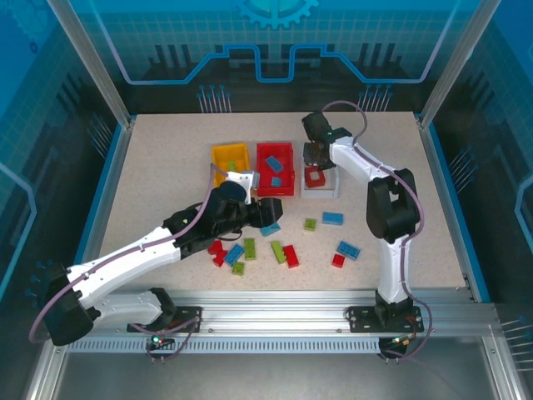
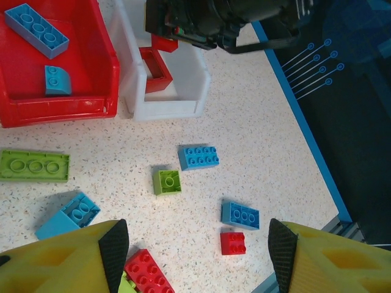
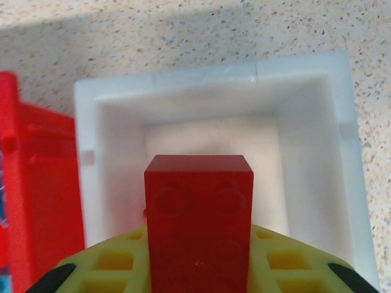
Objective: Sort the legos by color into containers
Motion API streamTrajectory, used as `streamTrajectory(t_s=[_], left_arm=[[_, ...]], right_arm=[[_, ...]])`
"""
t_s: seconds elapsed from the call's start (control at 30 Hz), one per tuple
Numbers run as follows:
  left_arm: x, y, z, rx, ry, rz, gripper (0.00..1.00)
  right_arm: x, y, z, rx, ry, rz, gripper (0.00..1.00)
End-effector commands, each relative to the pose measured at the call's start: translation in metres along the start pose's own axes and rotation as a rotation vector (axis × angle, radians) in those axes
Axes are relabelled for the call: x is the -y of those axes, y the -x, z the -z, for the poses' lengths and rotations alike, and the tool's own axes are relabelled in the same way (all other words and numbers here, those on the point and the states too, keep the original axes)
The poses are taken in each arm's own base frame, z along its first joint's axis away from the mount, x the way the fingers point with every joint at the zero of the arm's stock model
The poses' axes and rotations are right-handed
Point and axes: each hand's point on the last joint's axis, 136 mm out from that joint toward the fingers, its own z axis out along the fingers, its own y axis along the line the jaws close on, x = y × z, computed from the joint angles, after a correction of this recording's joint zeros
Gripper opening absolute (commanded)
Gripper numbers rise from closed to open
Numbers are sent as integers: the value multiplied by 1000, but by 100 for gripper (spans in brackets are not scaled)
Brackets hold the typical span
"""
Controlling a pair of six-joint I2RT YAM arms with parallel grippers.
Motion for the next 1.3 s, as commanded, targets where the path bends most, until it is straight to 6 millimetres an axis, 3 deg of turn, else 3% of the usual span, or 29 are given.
streamTrajectory(t_s=[0.0,0.1,0.2,0.3,0.47,0.57,0.63,0.73,0.93,1.1,1.27], left_arm=[[9,14,5,42,-5,-4,66],[6,12,5,32,9,-10,66],[-3,7,4,15,49,-15,66],[-14,-1,0,-17,104,-14,66],[-42,-16,-11,-88,246,-15,70],[-72,-25,-25,-179,353,33,72],[-90,-28,-38,-237,383,136,72],[-100,-25,-58,-253,425,214,73],[-125,-26,-105,-247,596,425,74],[-149,-29,-121,-198,716,620,74],[-165,-35,-124,-133,782,754,77]], right_arm=[[13,-5,-8,-85,-27,21,32],[21,-6,-15,-107,-49,21,39],[21,-3,-7,-83,-45,35,51],[12,1,15,-33,-19,64,56],[-10,3,61,51,56,93,54],[-21,-4,99,117,110,103,54],[-23,-18,124,162,132,108,54],[-20,-51,150,217,166,128,55],[-15,-125,178,251,306,185,59],[-4,-155,198,269,357,195,62],[1,-164,207,270,384,194,63]])
